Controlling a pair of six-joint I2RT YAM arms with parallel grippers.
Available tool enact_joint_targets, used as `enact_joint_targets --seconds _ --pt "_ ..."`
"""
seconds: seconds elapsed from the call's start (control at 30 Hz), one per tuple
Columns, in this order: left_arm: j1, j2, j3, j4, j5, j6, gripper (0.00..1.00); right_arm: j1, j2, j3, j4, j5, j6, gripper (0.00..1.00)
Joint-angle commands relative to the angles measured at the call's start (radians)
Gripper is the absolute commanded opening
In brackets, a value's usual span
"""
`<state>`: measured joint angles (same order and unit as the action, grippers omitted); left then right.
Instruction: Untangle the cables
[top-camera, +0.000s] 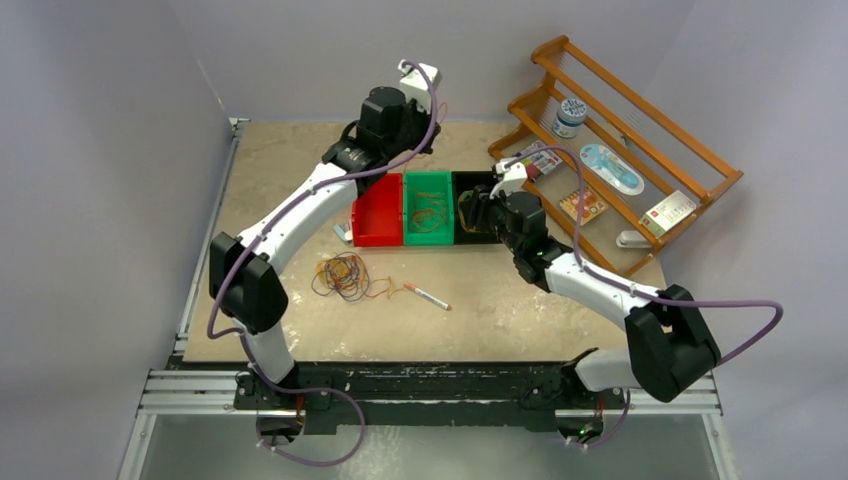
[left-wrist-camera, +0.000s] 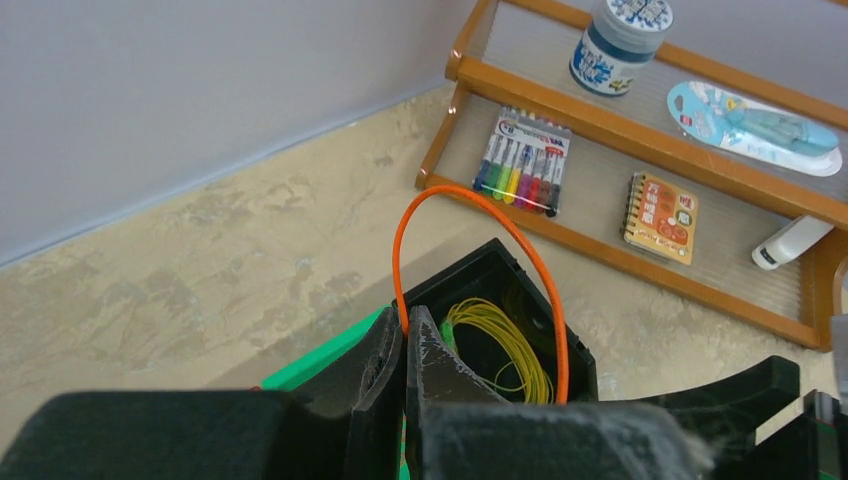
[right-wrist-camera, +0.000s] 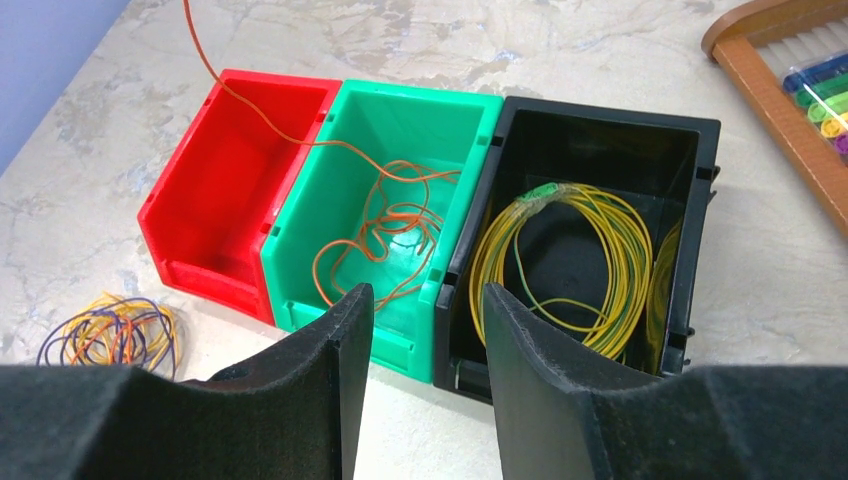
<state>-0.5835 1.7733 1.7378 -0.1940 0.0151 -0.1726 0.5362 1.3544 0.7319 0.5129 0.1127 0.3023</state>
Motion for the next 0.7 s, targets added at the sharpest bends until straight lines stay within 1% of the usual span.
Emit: enact_joint_targets --seconds 0.0,0.27,0.47,0.67 --pt "0.005 0.026 -0.031 0.090 0.046 -0.010 0.00 -0.005 -0.030 -0.012 0.022 0.017 0.017 0.48" --pt "0.005 0.068 -0.065 0.164 0.090 -0.058 0.00 -0.006 -0.028 -0.021 0.020 0.004 0.022 0.48" --pt "0.005 0.101 -0.020 0.193 0.141 -0.094 0.00 -0.009 -0.018 -0.050 0.075 -0.044 0.042 0.50" --pt "0.005 0.159 0.027 0.232 0.195 -0.145 0.00 -0.019 -0.086 -0.099 0.078 0.018 0.075 0.50"
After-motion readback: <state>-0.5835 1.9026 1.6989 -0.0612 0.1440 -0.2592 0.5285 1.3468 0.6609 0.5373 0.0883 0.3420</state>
